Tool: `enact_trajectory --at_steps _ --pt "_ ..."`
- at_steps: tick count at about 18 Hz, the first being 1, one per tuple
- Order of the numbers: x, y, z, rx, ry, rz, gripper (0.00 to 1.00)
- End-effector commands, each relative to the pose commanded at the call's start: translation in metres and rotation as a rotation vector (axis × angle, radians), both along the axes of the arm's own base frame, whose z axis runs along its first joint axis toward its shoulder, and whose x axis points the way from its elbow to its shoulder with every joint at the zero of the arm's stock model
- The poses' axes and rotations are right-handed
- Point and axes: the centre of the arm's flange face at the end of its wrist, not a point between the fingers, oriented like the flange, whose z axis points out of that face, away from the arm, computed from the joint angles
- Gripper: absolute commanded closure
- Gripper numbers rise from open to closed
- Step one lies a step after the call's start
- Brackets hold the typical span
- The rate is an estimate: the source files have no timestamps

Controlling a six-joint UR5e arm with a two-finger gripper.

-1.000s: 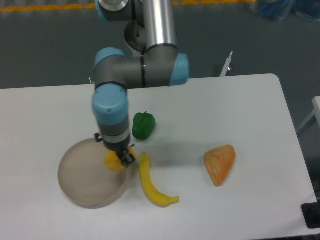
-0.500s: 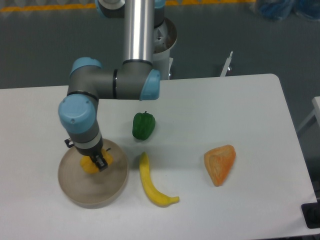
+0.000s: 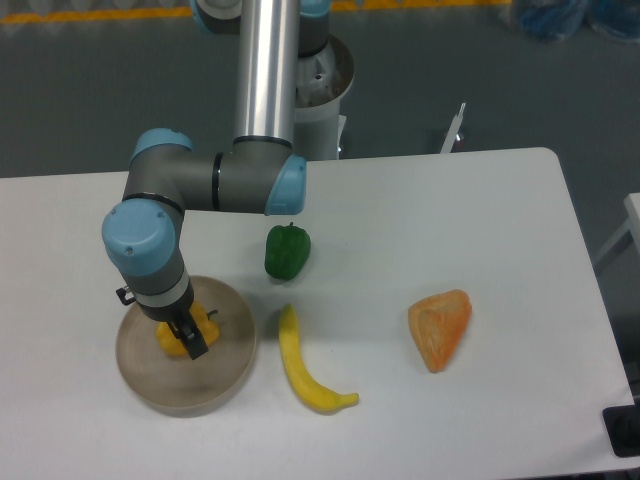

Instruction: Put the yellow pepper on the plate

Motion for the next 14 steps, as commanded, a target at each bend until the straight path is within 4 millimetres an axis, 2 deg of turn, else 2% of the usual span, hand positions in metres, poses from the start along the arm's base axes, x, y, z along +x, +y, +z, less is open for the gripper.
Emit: enact_trajectory --at_steps 2,5,7,9,10,11,13,14 --pt "-0.016 -0.006 0.017 0.02 0.013 0.011 0.0" --pt "-0.057 -0.011 0.033 0.039 0.037 0.019 0.0" --pt "-0.097 -0.023 0.06 0.064 0.081 0.033 0.0" --pt "-0.134 -0.033 0.077 0.085 0.089 0.092 0.0" --pt "-0.15 -0.039 0.079 0.087 0.092 0.104 0.0" --pt "-0.177 -0.05 0.081 0.083 0.1 0.095 0.0" --pt "-0.215 -0.067 0.089 0.083 0.114 0.076 0.0" --pt "-0.23 -0.073 0.086 0.074 0.114 0.074 0.0"
